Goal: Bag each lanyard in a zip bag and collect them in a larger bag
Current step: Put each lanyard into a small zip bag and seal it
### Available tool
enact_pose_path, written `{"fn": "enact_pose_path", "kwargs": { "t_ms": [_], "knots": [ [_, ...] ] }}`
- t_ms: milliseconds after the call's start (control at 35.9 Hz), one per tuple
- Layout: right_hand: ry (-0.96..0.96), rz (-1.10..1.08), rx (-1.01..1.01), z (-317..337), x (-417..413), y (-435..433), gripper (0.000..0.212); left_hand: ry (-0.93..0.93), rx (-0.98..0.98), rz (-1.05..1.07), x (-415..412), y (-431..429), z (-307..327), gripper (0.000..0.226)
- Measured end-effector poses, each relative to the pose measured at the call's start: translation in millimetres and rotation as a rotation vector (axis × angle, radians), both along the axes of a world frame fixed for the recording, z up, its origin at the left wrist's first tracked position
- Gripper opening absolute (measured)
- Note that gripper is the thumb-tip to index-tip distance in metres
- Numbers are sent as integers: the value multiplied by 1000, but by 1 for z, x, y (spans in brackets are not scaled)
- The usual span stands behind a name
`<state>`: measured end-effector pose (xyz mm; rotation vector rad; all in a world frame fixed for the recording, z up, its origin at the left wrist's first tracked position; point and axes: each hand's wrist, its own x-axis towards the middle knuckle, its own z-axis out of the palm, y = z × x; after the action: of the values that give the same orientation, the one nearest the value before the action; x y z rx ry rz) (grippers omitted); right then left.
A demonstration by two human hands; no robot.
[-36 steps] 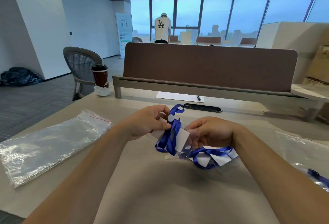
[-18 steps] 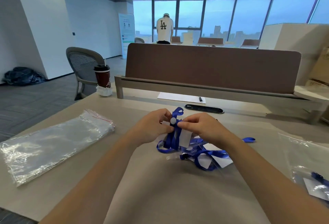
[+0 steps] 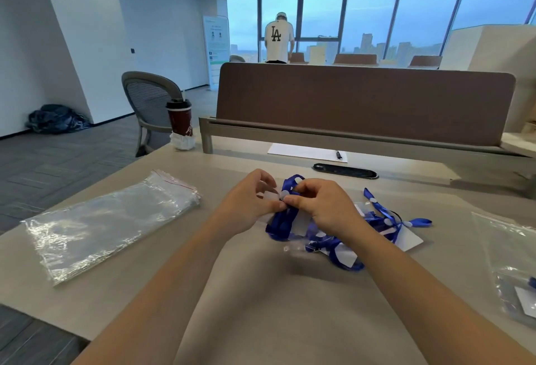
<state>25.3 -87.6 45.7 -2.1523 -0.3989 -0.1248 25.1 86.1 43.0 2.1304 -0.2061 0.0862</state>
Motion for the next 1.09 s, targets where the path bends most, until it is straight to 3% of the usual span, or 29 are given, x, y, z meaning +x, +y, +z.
{"fn": "enact_pose_path", "kwargs": {
  "t_ms": [223,445,696,891,1085],
  "knots": [
    [-22,34,58,-2,3,44,4,9,-123,110,-14,39,-9,32],
    [-41,130,49,3,10,96,7,33,-79,261,-24,90,-12,32],
    [-61,180,12,-4,30,152,5,6,2,404,-29,139,-16,54],
    [-32,137,33,-18,59,172,6,-20,182,516,-12,179,-26,31],
    [-7,111,22,-30,89,185,7,71,401,474,19,195,-39,42]
  ]
}}
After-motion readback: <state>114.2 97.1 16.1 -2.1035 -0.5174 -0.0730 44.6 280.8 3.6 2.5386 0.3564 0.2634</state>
